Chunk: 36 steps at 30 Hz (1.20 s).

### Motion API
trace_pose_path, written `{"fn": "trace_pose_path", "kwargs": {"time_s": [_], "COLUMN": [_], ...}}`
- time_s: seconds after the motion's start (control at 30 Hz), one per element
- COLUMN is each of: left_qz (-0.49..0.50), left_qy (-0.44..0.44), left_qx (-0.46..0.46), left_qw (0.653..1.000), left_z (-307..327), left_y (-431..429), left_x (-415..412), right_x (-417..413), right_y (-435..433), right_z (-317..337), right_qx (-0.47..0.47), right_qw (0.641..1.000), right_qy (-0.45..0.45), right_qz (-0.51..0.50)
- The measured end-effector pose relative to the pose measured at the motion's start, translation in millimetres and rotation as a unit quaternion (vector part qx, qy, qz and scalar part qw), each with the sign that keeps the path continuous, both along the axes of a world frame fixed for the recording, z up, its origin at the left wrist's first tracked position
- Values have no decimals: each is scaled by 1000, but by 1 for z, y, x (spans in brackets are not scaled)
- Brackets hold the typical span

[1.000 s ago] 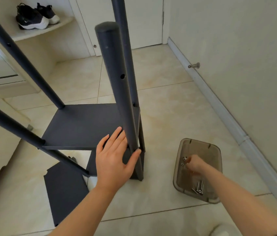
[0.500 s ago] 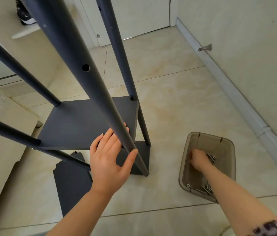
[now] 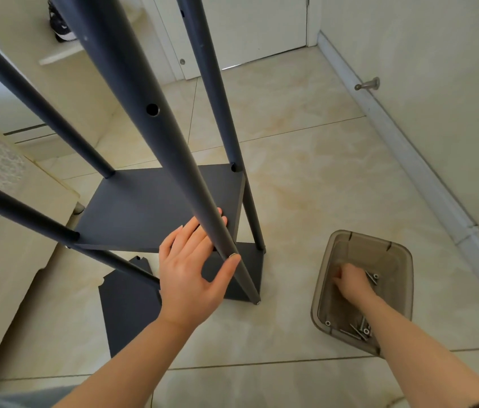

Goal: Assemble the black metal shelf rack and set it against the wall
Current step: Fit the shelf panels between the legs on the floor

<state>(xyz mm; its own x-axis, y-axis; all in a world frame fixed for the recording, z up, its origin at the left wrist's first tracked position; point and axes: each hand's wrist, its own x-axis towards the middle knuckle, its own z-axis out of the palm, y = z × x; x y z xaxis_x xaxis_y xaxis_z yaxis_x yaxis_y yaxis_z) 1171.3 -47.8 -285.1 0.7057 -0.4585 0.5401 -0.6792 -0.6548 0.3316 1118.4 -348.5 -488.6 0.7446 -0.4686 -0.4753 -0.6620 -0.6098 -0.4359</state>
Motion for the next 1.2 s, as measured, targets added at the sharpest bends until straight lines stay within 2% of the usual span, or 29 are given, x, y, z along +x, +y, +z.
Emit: {"fn": "trace_pose_path", "kwargs": {"time_s": [0.2,0.33,0.5,0.6,0.67,0.8,1.0,1.1,1.2], "left_qz": [7,23,19,23,22,23,26,33,50], "left_qy": [23,83,124,152,162,182,202,216,239], "left_qx": [9,26,25,31,31,42,47,44,1], "left_qw": [1000,996,992,988,986,982,978,975,970], "left_z": [9,21,34,41,46,54,59,58,63], "left_y": [-1,-6,-5,-4,-4,-7,-9,-10,-13], "left_x": [-6,-14,-17,-17,-17,-18,-18,-17,-13], "right_x": [-14,-26,-15,1,9,12,16,18,22], "right_y": [-6,-7,6,34,62,116,161,174,178], "right_z": [16,38,96,136,159,184,192,195,198], "right_qx": [88,225,273,327,375,407,378,386,377], "right_qw": [981,937,889,861,845,852,886,884,885], "right_qy": [-69,-126,-255,-315,-322,-288,-248,-254,-263], "right_qz": [-156,-238,-264,-230,-205,-160,-100,-74,-68]}}
